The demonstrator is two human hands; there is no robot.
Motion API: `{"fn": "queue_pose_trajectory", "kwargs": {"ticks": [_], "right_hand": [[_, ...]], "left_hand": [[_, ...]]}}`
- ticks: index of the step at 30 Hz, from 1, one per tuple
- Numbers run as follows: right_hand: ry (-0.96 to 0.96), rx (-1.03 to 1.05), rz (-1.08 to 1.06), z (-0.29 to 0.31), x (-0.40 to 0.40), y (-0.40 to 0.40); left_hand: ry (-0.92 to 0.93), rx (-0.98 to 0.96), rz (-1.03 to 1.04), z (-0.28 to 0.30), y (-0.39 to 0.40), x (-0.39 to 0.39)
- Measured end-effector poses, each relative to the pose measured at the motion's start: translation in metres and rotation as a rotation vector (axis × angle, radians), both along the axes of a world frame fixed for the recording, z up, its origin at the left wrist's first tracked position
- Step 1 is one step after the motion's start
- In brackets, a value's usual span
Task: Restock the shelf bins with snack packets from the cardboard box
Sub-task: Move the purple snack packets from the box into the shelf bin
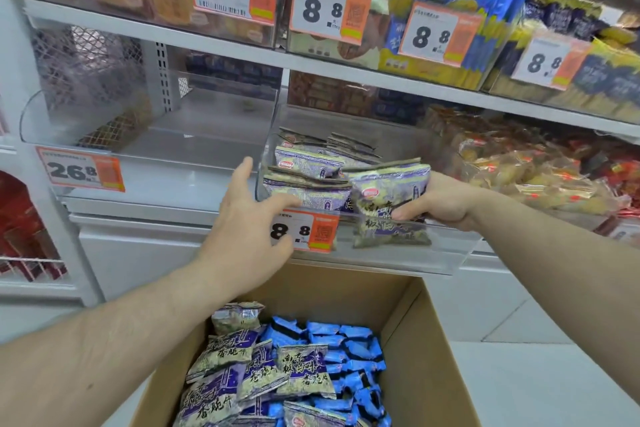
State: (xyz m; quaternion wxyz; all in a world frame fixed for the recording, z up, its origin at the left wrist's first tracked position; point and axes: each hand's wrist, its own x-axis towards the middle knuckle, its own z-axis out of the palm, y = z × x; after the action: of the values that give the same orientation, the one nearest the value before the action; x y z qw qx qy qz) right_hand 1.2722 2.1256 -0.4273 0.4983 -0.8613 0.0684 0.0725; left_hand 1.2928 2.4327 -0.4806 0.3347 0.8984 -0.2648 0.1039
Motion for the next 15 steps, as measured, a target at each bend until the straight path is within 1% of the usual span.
{"fn": "queue_pose_trajectory", "kwargs": {"ticks": [4,7,8,9,11,13,15], "right_hand": [[0.135,-0.172,0.093,-0.007,0.011,0.005],[0.279,-0.398,0.074,-0.005,0.016,0.009],[0.308,-0.421,0.066,-0.005,0.017,0.012],[0.336,-0.376,0.057,-0.006,0.019,0.016],[0.437,-0.196,0.028,-0.009,0.025,0.016],[0.534,-0.072,0.006,-0.009,0.026,0.013],[0.579,0.046,0.010,-0.006,0.025,0.007]], "left_hand": [[0.090,-0.092,-0.035,0.003,-0.004,-0.002],[0.087,-0.112,-0.028,0.002,-0.004,-0.001],[0.090,-0.117,-0.027,0.001,-0.004,-0.001],[0.095,-0.122,-0.026,0.001,-0.004,0.000],[0.104,-0.127,-0.028,0.000,-0.004,-0.001],[0.105,-0.130,-0.033,0.000,-0.005,-0.002],[0.109,-0.131,-0.040,0.002,-0.005,-0.003]]}}
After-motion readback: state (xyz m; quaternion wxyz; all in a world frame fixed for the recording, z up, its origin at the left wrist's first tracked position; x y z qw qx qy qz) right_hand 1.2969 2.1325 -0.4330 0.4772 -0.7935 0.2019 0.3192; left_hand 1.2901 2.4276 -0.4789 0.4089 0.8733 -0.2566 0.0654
